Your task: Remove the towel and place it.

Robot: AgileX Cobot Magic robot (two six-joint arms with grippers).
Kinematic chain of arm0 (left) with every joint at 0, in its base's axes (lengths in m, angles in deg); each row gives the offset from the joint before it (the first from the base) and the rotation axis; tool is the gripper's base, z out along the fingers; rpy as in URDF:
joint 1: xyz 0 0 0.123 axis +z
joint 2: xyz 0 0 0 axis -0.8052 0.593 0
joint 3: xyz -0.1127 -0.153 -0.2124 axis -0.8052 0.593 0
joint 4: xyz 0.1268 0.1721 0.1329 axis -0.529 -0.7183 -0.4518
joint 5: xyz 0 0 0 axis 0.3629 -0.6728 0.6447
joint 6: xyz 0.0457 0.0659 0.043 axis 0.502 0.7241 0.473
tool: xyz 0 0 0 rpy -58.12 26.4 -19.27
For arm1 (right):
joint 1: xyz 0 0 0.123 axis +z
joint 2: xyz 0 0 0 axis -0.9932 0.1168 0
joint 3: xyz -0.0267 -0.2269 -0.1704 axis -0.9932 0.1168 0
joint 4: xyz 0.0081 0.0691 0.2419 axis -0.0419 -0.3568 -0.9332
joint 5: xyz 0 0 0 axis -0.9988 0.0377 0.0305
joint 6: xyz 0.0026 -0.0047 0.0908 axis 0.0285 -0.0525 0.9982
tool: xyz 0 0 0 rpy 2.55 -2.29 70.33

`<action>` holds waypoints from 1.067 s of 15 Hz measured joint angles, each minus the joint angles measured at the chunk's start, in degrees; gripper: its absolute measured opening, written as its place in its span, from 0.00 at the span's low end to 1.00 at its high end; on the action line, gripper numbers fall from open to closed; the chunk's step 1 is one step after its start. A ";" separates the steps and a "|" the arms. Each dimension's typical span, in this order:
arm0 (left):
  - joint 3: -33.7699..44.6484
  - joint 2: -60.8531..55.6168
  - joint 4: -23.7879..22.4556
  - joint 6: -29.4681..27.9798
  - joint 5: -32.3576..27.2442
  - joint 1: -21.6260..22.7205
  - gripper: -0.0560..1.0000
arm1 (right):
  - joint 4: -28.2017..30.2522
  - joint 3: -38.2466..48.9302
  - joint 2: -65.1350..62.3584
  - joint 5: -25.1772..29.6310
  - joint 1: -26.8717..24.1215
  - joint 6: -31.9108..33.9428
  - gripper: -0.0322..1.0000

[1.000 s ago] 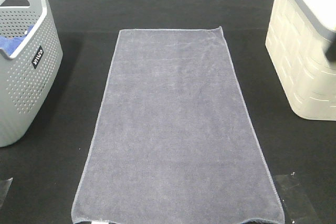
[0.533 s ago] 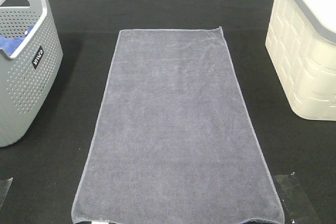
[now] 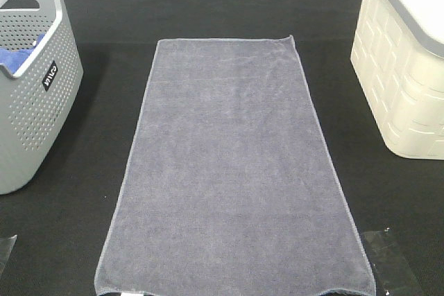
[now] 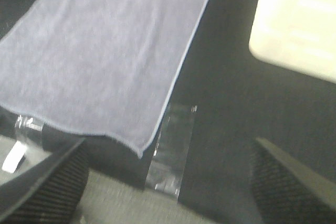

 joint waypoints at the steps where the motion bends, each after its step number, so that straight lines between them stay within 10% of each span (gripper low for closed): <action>1: 0.40 -0.06 0.17 0.97 1.89 0.00 0.77 | 0.00 0.34 -1.95 -1.15 0.00 -0.40 0.78; 16: 2.41 -0.52 0.52 1.60 6.93 2.23 0.77 | 0.00 2.29 -2.81 -4.76 -2.29 -0.97 0.78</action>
